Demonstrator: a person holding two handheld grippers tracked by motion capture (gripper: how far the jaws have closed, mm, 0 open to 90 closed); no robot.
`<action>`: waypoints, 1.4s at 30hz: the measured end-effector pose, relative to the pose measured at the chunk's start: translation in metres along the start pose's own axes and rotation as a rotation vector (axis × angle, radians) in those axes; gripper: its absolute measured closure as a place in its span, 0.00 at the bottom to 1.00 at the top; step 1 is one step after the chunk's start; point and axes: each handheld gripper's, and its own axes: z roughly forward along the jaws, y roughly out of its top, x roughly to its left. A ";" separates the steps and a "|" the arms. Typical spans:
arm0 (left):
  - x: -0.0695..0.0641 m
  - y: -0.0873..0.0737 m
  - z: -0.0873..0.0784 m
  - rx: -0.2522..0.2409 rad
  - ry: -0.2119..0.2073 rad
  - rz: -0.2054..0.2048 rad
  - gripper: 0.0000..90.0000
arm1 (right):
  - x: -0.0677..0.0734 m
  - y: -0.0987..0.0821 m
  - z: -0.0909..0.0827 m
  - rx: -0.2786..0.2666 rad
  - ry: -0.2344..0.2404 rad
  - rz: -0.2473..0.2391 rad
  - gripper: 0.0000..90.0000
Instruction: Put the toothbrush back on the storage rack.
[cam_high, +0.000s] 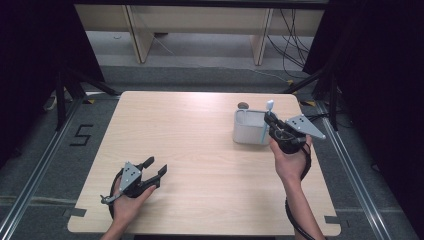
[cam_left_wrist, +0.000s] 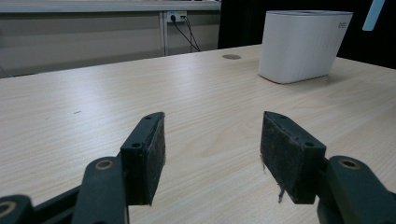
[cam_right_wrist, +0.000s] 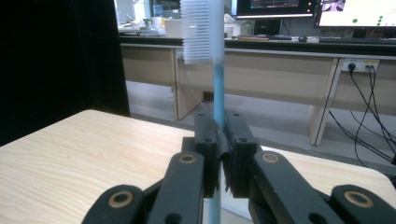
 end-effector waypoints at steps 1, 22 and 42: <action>0.000 0.000 0.000 0.000 0.000 -0.002 0.44 | -0.001 0.001 0.000 -0.007 -0.009 -0.005 0.95; -0.001 0.001 -0.002 0.025 0.010 -0.009 0.44 | -0.016 0.014 0.008 -0.024 -0.049 -0.010 0.95; -0.001 0.000 -0.002 0.013 0.010 -0.015 0.44 | -0.031 0.028 0.014 -0.036 -0.084 0.004 0.95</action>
